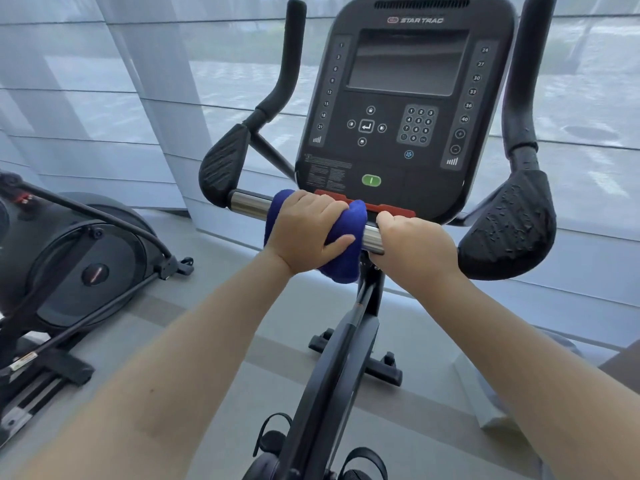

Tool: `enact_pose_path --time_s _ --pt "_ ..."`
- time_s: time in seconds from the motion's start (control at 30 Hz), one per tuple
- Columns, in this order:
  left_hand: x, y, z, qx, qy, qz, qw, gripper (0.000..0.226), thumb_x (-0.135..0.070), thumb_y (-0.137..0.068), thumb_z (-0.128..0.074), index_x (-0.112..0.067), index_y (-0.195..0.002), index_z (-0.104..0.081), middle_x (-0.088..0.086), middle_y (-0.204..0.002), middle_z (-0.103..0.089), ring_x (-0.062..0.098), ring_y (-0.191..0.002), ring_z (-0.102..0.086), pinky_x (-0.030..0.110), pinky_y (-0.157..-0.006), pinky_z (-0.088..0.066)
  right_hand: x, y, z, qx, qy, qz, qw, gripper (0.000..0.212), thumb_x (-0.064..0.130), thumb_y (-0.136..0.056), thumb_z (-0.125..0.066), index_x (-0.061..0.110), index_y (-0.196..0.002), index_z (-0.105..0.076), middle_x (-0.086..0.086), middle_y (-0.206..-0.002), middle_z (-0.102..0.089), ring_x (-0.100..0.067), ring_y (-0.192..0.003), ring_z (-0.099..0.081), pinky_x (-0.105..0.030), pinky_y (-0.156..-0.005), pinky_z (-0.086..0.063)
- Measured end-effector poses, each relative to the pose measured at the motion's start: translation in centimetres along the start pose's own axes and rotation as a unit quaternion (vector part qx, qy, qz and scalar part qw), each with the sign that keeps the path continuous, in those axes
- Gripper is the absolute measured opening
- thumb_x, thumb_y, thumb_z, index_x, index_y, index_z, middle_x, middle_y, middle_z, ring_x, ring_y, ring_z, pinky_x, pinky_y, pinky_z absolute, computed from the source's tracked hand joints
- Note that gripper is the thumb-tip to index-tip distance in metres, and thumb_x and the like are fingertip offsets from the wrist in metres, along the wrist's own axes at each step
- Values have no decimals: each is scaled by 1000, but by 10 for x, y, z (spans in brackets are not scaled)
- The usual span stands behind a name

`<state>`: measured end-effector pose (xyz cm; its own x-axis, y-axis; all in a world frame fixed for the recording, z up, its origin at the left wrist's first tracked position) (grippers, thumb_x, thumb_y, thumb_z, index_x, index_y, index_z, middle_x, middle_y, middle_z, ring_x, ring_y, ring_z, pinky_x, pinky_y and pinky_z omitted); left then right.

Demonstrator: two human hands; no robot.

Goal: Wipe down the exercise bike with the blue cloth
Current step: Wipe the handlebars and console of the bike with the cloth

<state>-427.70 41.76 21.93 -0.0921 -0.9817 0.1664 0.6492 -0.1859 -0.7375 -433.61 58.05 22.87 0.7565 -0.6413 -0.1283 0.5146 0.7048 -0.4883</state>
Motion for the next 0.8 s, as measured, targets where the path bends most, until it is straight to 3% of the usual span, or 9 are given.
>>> enact_pose_path --time_s 0.13,0.33,0.4,0.5,0.6,0.67,0.7,0.77,0.8 --pt "12 3 9 89 9 -87 992 72 -63 -67 -66 -12 -118 -59 1 -104 -64 23 -89 -58 36 -83 -42 -1 1 -3 8 19 -4 1000 43 27 -65 -77 18 -71 -35 4 -55 -37 -22 -42 -31 -20 -44 -5" --pt "7 -20 6 84 3 -25 996 50 -66 -61 -65 -21 -84 -60 -8 -69 -61 20 -59 -56 26 -58 -39 -1 -1 -3 7 8 -6 1000 48 26 -60 -79 20 -72 -33 4 -54 -34 -21 -41 -29 -17 -47 -2" --pt "8 -31 7 213 10 20 977 47 -69 -56 -65 -31 -81 -53 -15 -67 -57 12 -59 -54 25 -58 -36 0 -1 -3 3 16 0 1000 46 27 -61 -80 19 -73 -36 4 -55 -35 -21 -41 -30 -18 -46 -4" --pt "13 -47 11 413 82 93 902 48 -66 -53 -73 -38 -88 -56 -20 -73 -61 1 -67 -57 24 -62 -46 -1 -1 -5 6 23 8 1000 33 30 -70 -74 16 -77 -45 3 -59 -40 -22 -45 -36 -22 -44 -13" --pt "12 -54 12 468 117 107 869 44 -62 -53 -77 -41 -87 -58 -22 -76 -63 2 -71 -60 25 -64 -50 -2 -1 -2 4 24 -3 1000 37 30 -70 -74 19 -76 -39 4 -58 -39 -22 -45 -35 -21 -43 -8" --pt "12 -46 13 426 74 98 896 40 -64 -55 -73 -38 -80 -55 -21 -69 -60 2 -65 -57 23 -59 -43 -1 -2 -3 7 17 -3 1000 32 30 -71 -73 17 -77 -44 4 -59 -41 -22 -46 -37 -22 -43 -12" --pt "10 -40 12 360 30 79 929 39 -64 -58 -70 -36 -78 -53 -19 -66 -58 5 -62 -56 24 -58 -39 -1 -2 -4 6 10 -4 1000 30 29 -71 -74 16 -78 -48 3 -59 -42 -22 -46 -37 -22 -44 -16" --pt "1 -23 6 147 -21 37 988 30 -56 -69 -66 -28 -78 -58 -12 -67 -59 16 -61 -55 29 -60 -39 -1 -2 -4 1 4 -5 1000 29 27 -69 -76 14 -78 -52 0 -58 -48 -22 -46 -36 -23 -45 -22" --pt "-4 -13 3 47 -40 31 998 27 -49 -75 -64 -22 -78 -61 -7 -66 -60 19 -60 -55 31 -62 -41 -1 -1 -3 0 4 -4 1000 30 27 -67 -77 13 -77 -52 -1 -58 -51 -22 -46 -35 -23 -45 -23"
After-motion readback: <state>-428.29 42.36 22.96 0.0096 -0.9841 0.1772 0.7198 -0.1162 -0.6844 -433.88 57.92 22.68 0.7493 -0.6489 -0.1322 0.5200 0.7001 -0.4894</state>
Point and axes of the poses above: each hand's wrist, its own y-axis away from the middle knuckle, its own z-axis out of the back of the hand, x = y × z, the point moved 3 cm from there along -y, towards the middle knuckle
